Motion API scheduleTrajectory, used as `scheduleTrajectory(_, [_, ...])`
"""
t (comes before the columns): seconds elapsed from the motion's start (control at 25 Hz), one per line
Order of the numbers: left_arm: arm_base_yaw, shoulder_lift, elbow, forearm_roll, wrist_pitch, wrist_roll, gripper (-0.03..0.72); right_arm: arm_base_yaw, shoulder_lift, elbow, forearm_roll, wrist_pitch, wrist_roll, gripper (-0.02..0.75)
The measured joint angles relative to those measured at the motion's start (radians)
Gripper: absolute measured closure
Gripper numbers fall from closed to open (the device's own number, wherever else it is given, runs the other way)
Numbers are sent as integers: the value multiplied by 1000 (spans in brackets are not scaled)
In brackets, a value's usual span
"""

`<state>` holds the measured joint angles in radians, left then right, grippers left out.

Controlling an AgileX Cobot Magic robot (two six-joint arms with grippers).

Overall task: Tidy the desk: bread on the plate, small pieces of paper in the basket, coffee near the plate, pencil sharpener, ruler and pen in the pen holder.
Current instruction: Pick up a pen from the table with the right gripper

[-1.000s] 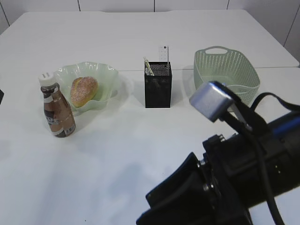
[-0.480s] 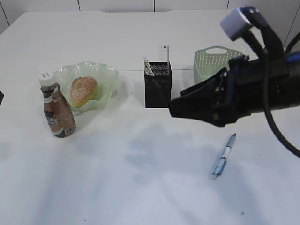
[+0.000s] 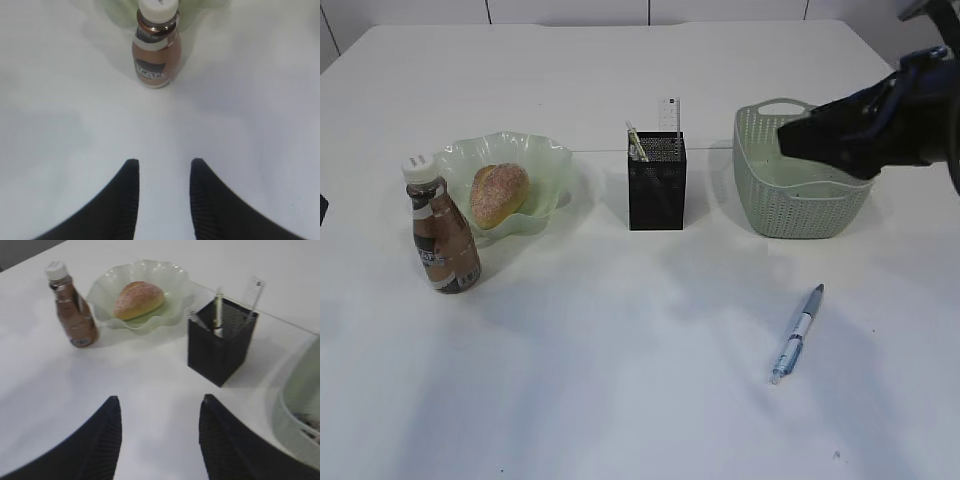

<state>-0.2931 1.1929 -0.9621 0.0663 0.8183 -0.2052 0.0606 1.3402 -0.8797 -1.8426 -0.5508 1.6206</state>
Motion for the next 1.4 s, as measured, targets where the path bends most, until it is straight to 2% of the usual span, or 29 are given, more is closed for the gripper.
scheduleTrajectory(0.2, [0,0,0,0,-4,0,449,-15,0,0,0,197,-25,335])
scheduleTrajectory(0.44, [0,0,0,0,-6,0,449,-15,0,104,0,237,-44,391])
scheduleTrajectory(0.72, [0,0,0,0,-11,0,449,-15,0,230,0,255,-63,404])
scheduleTrajectory(0.92, [0,0,0,0,-19,0,449,-15,-6,245,0,131,-60,432])
scheduleTrajectory(1.12, [0,0,0,-2,-21,0,449,-15,-59,245,0,-94,-23,467])
scheduleTrajectory(1.4, [0,0,0,-23,-19,0,449,-15,-119,245,0,-164,79,472])
